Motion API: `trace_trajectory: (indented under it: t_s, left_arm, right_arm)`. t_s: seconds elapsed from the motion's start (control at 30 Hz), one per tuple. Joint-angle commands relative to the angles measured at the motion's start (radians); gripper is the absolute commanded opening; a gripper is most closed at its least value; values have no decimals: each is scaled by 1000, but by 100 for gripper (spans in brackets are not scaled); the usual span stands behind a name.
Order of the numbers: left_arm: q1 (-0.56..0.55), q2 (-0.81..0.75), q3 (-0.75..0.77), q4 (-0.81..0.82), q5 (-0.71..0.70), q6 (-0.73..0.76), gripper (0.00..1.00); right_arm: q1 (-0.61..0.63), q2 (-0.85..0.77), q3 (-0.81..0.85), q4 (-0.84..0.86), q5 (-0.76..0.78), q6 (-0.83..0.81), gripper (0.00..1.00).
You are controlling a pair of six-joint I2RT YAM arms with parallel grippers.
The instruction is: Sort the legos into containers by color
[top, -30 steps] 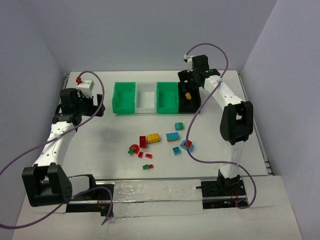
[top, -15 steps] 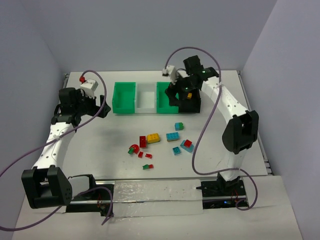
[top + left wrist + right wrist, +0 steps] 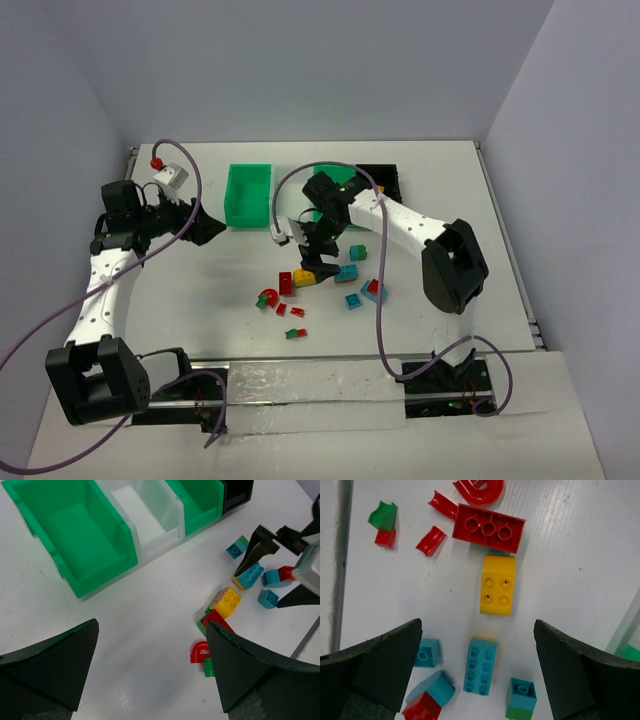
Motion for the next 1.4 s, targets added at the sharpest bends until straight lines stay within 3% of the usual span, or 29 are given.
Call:
trace_trajectory:
  t_s: [0.0,0.47,0.73,0.83,1.0,1.07,1.17,1.37]
  left_arm:
    - [16,-12,23,-10,95,18,99]
    - [17,-17,-19,37,20,2,99]
    - [17,-16,-24,44,-1,2,99]
    - [17,-19,-29,43,-10,6,99]
    - [17,-22,-36,47,-29,8,99]
    - [17,-23,-38,48,-30,8,99]
    - [17,-24,-39,57,-24,0,98]
    - [17,-52,-58,97,79,-5,96]
  right_arm:
    - [30,18,-23,100,18,-18,99]
    - [68,78,-97,271,77,77,93]
    - [80,109,-99,297,100,92,81]
    - [81,120,-97,305,107,102,70]
    - [80,114,-102,302,135,130,38]
    - [80,99,-102,284,140,130,30]
    - [67,49,-65,203,76,170,5]
    - [-72,-54,103,90,-149,347,0]
